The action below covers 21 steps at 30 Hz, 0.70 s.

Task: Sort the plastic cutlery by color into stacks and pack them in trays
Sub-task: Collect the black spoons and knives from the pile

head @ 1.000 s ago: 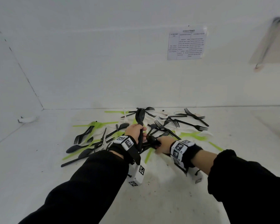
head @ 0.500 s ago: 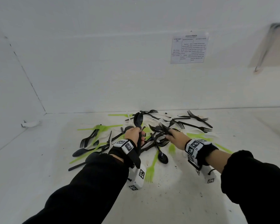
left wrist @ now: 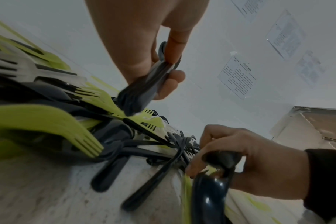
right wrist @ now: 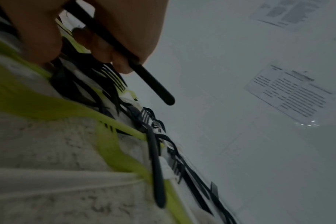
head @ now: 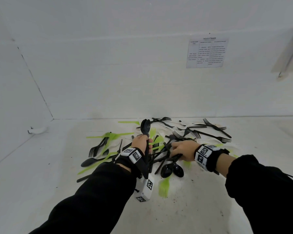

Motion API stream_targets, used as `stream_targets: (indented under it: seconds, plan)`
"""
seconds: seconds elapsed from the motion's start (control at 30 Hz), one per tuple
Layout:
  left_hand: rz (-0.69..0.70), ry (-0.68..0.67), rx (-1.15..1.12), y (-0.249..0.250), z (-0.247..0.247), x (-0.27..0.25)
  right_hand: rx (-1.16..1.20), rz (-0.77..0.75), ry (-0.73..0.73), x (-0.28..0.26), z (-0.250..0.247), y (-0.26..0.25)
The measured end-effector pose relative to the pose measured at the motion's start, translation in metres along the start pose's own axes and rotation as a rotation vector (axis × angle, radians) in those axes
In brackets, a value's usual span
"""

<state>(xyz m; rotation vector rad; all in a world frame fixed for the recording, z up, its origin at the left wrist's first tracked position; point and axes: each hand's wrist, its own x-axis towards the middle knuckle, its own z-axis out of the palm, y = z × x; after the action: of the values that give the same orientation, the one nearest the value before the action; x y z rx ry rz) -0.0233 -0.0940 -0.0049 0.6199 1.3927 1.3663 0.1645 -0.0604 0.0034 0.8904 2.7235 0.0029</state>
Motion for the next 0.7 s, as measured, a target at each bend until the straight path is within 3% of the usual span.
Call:
stream_targets:
  seconds: [0.1, 0.2, 0.37, 0.43, 0.57, 0.63, 0.7]
  plan:
    - [-0.014, -0.001, 0.003, 0.000, 0.001, 0.001, -0.040, -0.035, 0.001, 0.012, 0.007, -0.002]
    - [-0.015, 0.019, 0.000, 0.001, 0.001, 0.005, 0.194, 0.032, 0.123, 0.019, 0.010, 0.004]
    - [0.026, 0.036, -0.010, -0.003, 0.005, 0.011, 0.699, 0.413, 0.459, 0.018, -0.005, 0.018]
    - [0.034, 0.041, -0.023, -0.006, 0.009, 0.010, 0.863, 0.476, 0.534, 0.019, -0.010, 0.021]
    - [0.017, -0.029, -0.069, -0.011, 0.023, 0.004, 1.152, 0.446, 0.460, 0.028, -0.019, 0.011]
    - [-0.014, -0.076, -0.088, -0.013, 0.030, 0.000, 1.212, 0.402, 0.381, 0.032, -0.019, 0.002]
    - [-0.046, -0.122, -0.121, -0.015, 0.033, -0.002, 1.278, 0.383, 0.396, 0.036, -0.016, -0.005]
